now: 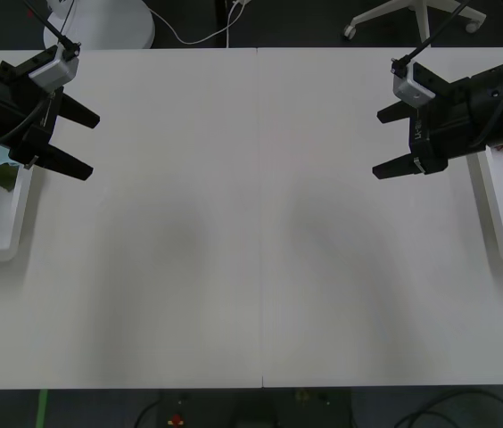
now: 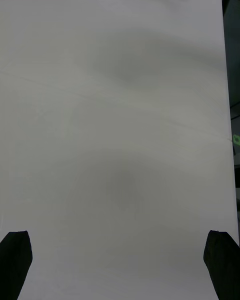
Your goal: Put the red flowers into the right box and the blue flowers into the left box
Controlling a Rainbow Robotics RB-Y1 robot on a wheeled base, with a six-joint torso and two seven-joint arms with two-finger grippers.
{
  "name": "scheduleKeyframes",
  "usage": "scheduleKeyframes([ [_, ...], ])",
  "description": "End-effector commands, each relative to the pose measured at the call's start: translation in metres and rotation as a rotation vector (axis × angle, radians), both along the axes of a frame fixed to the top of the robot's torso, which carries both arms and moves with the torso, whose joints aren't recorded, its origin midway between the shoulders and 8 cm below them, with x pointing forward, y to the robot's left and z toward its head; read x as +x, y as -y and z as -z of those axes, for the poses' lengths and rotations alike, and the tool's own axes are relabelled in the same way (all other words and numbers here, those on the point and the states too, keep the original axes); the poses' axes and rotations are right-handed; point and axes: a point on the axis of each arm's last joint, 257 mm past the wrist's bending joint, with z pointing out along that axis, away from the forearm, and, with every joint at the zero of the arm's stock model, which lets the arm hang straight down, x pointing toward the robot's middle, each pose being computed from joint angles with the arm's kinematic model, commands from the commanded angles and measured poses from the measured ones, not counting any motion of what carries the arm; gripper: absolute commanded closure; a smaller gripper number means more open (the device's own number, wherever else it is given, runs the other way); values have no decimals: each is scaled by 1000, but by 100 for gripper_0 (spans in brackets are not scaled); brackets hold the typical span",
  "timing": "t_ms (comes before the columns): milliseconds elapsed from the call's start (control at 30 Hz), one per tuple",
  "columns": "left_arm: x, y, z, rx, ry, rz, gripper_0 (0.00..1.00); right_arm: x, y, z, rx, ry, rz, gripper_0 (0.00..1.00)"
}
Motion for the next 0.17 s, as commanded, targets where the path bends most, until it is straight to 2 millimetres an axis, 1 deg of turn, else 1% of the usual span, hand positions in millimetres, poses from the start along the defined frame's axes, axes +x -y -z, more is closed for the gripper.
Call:
scheduleKeyframes([
  [33,2,0,-6,-3,19,5,0,5,-17,-21,12,47,-35,0],
  [167,2,0,-6,-3,19,5,0,5,-17,-21,12,47,-35,0],
])
